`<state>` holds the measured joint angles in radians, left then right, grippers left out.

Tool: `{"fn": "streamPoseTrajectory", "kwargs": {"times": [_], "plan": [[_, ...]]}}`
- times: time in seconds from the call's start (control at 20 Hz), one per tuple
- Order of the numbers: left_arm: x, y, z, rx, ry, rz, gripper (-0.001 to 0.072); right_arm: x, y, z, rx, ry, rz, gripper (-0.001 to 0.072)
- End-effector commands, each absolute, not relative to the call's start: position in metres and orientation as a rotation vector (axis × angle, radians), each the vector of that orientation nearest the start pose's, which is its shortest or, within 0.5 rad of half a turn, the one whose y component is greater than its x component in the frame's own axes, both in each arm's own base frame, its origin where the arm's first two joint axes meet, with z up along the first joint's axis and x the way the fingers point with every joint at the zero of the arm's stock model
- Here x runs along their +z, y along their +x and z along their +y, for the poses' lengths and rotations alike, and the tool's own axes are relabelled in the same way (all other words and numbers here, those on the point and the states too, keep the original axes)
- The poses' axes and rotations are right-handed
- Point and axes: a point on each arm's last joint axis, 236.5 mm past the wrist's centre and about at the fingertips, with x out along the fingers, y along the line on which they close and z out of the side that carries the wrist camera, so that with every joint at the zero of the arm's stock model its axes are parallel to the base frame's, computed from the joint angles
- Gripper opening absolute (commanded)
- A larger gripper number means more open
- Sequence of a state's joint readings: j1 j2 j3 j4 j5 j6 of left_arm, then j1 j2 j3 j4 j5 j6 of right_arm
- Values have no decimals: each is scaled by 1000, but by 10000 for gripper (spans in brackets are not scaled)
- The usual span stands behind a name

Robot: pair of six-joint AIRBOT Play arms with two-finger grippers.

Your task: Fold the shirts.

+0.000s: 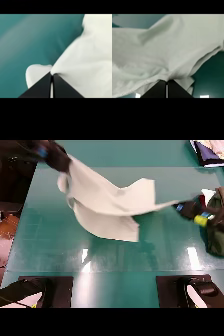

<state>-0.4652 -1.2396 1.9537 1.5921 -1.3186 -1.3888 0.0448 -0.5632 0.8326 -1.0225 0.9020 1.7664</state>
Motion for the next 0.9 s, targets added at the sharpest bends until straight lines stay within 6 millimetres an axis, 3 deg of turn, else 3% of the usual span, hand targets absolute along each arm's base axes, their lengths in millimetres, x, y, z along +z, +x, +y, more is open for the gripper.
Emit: {"fn": "streamPoseTrajectory", "kwargs": {"times": [0.0,0.2,0.3,0.4,0.65,0.75,0.85], "plan": [[448,340,-166,-468,251,228,28,290,313,111,379,498,472,11],[542,268,-132,-447,172,-91,28,402,311,112,438,355,274,11],[575,231,-117,-452,133,-214,28,436,303,105,422,287,225,11],[589,206,-110,-469,86,-268,28,459,291,101,410,235,200,11],[582,198,-127,-556,56,-237,28,488,265,95,394,161,178,11],[558,217,-133,-549,81,-154,28,478,271,85,342,172,246,11],[509,249,-145,-544,126,8,27,446,285,76,287,191,383,11]]}}
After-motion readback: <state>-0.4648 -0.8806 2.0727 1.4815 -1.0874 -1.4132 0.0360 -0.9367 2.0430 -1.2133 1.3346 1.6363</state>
